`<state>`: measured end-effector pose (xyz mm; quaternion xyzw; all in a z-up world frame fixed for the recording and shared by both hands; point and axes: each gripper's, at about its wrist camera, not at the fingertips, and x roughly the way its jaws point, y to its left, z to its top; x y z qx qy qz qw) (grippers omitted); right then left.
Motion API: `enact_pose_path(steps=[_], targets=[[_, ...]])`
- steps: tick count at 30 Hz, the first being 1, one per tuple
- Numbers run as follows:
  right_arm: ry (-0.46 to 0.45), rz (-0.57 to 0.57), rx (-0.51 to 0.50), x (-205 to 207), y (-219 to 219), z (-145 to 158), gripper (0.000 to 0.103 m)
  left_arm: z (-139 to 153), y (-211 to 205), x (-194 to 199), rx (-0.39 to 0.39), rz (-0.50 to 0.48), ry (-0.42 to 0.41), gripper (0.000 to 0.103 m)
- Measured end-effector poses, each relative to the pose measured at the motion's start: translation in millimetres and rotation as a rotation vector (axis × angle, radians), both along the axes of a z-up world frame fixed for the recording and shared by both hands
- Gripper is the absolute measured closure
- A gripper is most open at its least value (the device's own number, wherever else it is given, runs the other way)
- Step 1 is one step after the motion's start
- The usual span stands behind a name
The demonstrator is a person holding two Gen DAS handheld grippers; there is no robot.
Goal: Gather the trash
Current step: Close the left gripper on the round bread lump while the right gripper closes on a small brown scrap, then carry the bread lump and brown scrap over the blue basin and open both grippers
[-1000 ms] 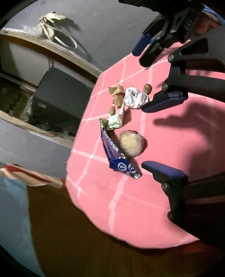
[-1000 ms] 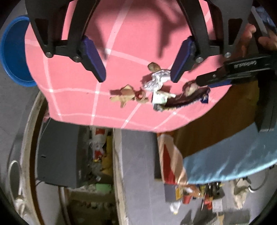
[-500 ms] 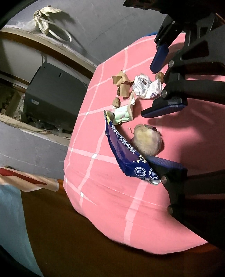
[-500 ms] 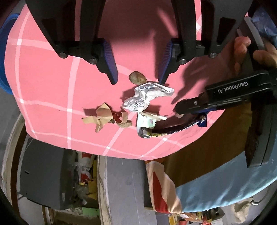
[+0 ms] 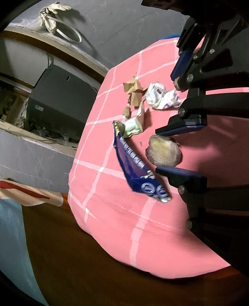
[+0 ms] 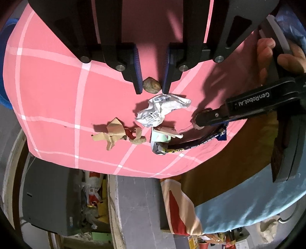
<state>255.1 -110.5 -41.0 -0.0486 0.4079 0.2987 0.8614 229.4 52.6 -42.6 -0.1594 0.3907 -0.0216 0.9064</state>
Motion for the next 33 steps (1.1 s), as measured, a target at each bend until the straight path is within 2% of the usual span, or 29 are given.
enact_pose_path(steps=[9,20,26,33], targets=[[-0.045,-0.04,0.054,-16.5,-25.8,9.4,0.084,3.3,-19.6,-28.0,-0.044,0.024,-0.034,0.077],[-0.109,-0.101,0.095,-31.6,-55.6,21.1,0.084,22.2,-50.2,-43.1,-0.072,-0.024,-0.128,0.077],[-0.216,-0.155,0.117,-43.1,-78.2,39.5,0.084,38.4,-67.0,-42.5,-0.09,-0.053,-0.22,0.077],[-0.404,-0.23,0.159,-57.5,-109.1,72.3,0.084,66.2,-94.6,-39.1,-0.103,-0.104,-0.368,0.077]])
